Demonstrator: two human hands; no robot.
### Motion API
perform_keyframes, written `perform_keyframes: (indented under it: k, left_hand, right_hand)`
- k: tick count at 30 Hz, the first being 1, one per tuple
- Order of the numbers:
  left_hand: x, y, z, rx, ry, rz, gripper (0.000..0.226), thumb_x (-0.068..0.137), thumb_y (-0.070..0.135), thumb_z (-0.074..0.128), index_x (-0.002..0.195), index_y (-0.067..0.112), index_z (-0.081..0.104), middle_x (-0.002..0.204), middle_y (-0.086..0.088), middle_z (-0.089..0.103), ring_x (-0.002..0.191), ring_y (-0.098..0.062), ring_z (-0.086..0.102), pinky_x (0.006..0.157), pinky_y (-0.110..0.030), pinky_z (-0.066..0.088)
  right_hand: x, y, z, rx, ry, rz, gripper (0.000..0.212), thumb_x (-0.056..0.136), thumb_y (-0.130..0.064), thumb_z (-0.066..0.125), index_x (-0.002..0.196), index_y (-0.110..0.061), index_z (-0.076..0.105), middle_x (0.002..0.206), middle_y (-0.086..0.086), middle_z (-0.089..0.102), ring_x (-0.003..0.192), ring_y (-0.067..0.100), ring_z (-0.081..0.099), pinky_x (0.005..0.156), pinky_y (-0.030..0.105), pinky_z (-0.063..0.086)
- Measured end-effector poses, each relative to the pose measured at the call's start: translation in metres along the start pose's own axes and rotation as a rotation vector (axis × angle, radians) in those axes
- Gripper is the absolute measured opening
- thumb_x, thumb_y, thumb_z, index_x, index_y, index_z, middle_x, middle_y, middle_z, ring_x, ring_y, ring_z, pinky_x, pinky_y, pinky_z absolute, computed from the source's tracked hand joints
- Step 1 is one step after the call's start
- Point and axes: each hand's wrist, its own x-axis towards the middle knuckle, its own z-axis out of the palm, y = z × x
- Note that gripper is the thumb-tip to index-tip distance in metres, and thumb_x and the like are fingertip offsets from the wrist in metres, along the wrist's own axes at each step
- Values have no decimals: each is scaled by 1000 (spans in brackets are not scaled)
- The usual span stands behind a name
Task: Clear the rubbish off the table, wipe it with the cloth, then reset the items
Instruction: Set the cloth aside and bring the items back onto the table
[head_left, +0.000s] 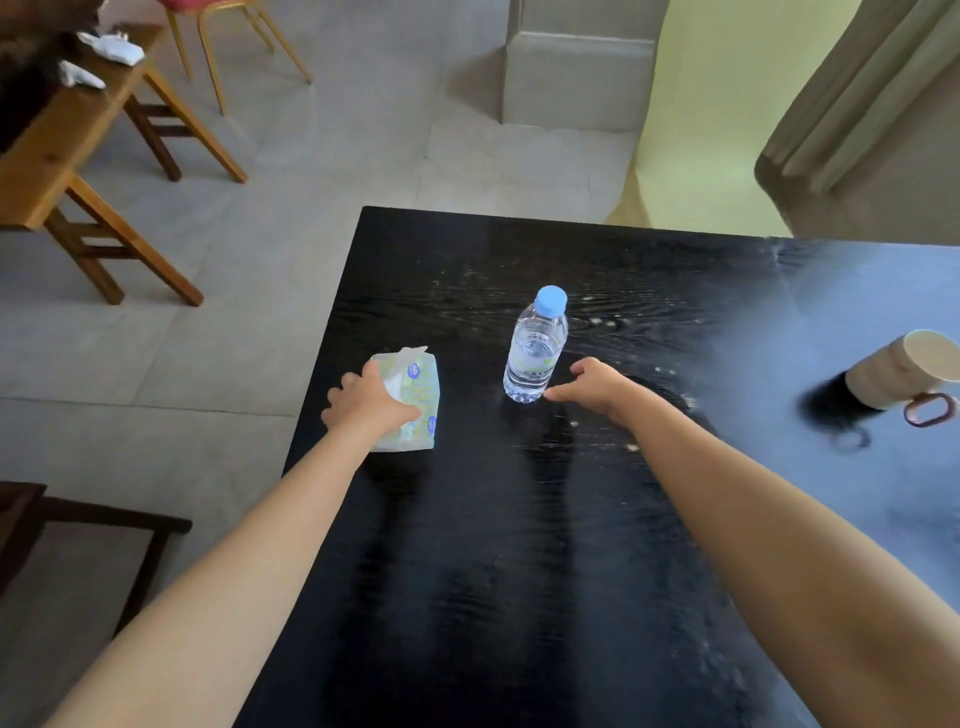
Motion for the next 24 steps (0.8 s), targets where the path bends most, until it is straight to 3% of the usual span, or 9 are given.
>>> perform_keyframes:
  k: [3, 7, 11, 14, 17, 21, 24]
  left_hand:
    - [-12, 19, -11, 141, -9, 47, 75, 74, 37, 66, 139, 20, 31, 136, -10, 39, 124, -33, 38, 95, -42, 37]
    - [-38, 65, -19, 245, -8, 234, 63, 80, 38, 60, 136, 19, 39, 137, -8, 45, 126, -31, 42, 96, -39, 39]
    - [-73, 127, -5, 353, -229, 451, 48, 84, 43, 57, 123, 16, 56, 128, -4, 58, 116, -24, 54, 89, -32, 43]
    - [-105, 178, 12, 445, -381, 544, 52, 91, 43, 50, 134, 15, 47, 135, -5, 53, 123, -24, 50, 98, -32, 41]
    - [-133, 235, 33, 547, -447, 630, 51, 93, 47, 43, 135, 17, 47, 117, -9, 60, 95, -26, 60, 80, -34, 47]
    - [-164, 312, 72, 649, -547, 682, 50, 95, 48, 38, 133, 18, 48, 109, -2, 51, 105, -24, 60, 81, -35, 47]
    - [-185, 365, 107, 673, -569, 705, 54, 93, 51, 41, 135, 18, 45, 115, -5, 52, 93, -23, 57, 74, -33, 46]
  right_hand:
    - [-13, 3, -24, -117, -95, 3, 70, 83, -30, 68, 141, -5, 37, 142, 12, 44, 126, 30, 48, 100, 40, 43]
    - [-27, 18, -59, -273, -234, 24, 49, 90, -35, 58, 130, -9, 50, 137, 13, 51, 123, 28, 50, 101, 44, 46]
    - [-41, 45, -101, -324, -324, 72, 52, 91, -40, 54, 135, -14, 46, 144, 7, 46, 127, 26, 50, 98, 42, 48]
    - [-54, 76, -133, -325, -348, 106, 51, 93, -39, 52, 138, -14, 44, 144, 6, 46, 126, 27, 51, 100, 44, 47]
    - [-69, 114, -170, -288, -344, 148, 50, 95, -36, 50, 139, -14, 43, 143, 7, 47, 125, 27, 52, 101, 44, 46]
    - [-89, 175, -223, -239, -303, 208, 51, 96, -36, 48, 140, -13, 40, 142, 7, 48, 124, 28, 53, 101, 45, 47]
    - [-98, 230, -256, -195, -252, 271, 51, 95, -38, 49, 139, -13, 41, 137, 5, 52, 120, 26, 56, 93, 42, 51]
